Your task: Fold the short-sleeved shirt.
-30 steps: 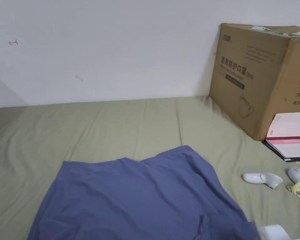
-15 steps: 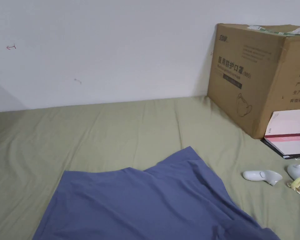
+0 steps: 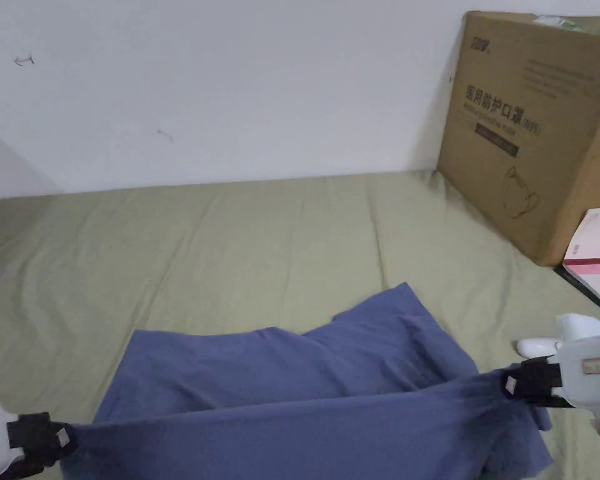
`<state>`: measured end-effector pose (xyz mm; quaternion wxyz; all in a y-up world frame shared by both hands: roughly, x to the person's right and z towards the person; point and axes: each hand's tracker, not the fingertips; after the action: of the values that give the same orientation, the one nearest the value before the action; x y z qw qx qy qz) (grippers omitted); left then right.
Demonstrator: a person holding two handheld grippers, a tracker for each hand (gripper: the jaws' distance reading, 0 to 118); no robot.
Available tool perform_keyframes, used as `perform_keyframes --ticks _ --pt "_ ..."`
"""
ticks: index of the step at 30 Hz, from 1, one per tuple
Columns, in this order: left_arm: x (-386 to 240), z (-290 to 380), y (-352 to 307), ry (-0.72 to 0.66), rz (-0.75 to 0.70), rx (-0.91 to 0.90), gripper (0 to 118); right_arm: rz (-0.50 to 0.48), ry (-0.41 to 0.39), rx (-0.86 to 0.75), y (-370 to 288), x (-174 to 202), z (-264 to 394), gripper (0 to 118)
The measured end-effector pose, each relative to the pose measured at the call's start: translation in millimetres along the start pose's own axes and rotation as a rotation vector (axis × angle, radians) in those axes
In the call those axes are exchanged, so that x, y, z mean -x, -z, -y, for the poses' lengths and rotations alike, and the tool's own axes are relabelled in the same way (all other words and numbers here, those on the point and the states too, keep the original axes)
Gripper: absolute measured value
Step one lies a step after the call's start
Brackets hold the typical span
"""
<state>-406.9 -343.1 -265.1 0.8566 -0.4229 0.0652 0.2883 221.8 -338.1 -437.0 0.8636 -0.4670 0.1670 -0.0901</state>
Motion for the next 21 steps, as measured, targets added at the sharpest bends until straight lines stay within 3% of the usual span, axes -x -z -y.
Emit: perform_keyframes --ticks 5,9,10,13,14,15,16,17,18,21 --pt "8.7 -22.9 58.4 0.001 -0.015 0.159 2 0.070 0.057 0.084 60.7 -3.4 -23.3 3" --pt "9.3 -20.9 75.6 0.059 -0.026 0.131 5 0.095 0.078 0.089 82.0 -2.7 -19.5 7" --pt "10.8 -20.1 76.8 0.049 -0.016 0.123 12 0.096 0.066 0.083 83.5 -1.4 -17.5 23" --pt "12.2 -12.2 72.6 0.003 0.050 0.065 24 0.091 0.025 -0.006 85.1 -12.9 -16.1 51" --pt "10.5 -10.3 68.4 0.015 0.060 0.040 40 0.094 0.029 -0.016 81.3 -13.3 -14.0 87" --pt "9.1 -8.9 63.3 0.029 0.063 0.021 57 0.079 0.038 -0.036 75.8 -14.1 -11.2 112" --pt "5.6 -7.2 56.6 0.041 0.079 -0.006 86 0.109 0.055 -0.113 63.4 -16.6 -12.5 117" --pt "2.4 -3.7 48.1 0.053 0.111 -0.035 108 0.045 0.061 -0.108 55.6 -14.2 -12.3 117" --pt "-1.7 0.7 37.1 0.056 0.160 -0.088 118 0.027 0.065 -0.129 44.2 -12.9 -10.5 117" --pt "-14.0 16.1 0.0 0.024 0.253 -0.192 118 -0.015 0.059 -0.215 -1.0 2.9 6.8 117"
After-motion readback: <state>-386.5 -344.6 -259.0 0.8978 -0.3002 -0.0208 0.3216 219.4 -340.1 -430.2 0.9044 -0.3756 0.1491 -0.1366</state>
